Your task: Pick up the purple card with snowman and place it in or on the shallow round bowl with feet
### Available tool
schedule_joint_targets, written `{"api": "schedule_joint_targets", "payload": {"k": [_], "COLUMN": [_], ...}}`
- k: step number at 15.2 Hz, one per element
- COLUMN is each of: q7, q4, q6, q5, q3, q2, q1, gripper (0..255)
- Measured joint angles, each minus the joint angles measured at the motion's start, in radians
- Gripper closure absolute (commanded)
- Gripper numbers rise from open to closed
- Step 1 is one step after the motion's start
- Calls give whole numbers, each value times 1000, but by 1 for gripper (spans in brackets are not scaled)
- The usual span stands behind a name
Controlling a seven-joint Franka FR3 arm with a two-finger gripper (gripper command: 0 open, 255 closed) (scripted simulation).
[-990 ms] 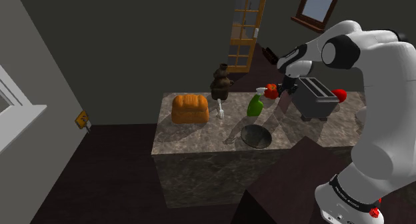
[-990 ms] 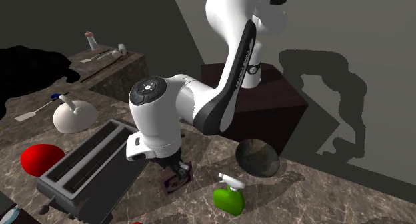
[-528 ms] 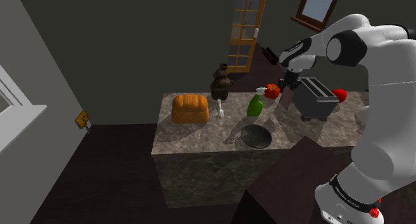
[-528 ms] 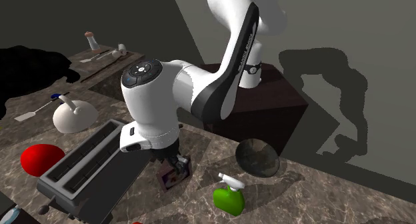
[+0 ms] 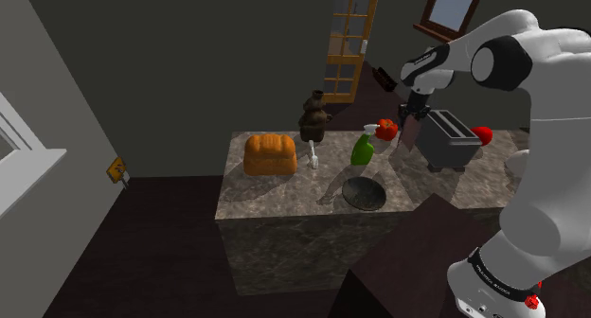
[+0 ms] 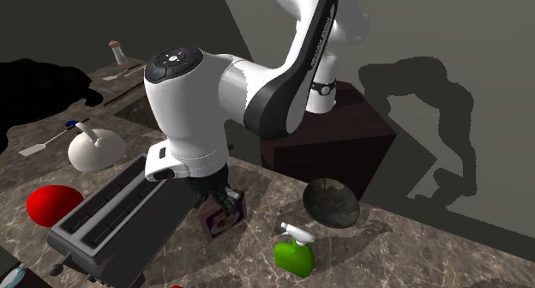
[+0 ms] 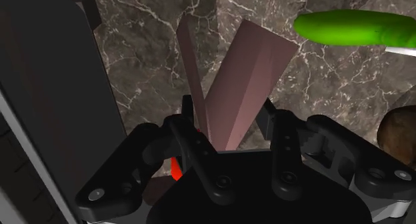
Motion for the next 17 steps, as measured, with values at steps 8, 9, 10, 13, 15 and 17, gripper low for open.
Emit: {"api": "schedule_joint_targets", "payload": {"k": [8,9,10,13,15,17], "q7": [126,146,166,239,289,345], "q4": [-284,-321,-354,-457,-513,-549], "q6": [88,95,104,132,139,134], "q5": [-58,-70,-80,-112,-137,-158], "q3": [-8,-10,-9,-4,2,13], "q2": [-204,-236,-262,-342,-396,-438], "q1": [139,157,173,228,259,291], "gripper": [255,255,255,255,255,255]}}
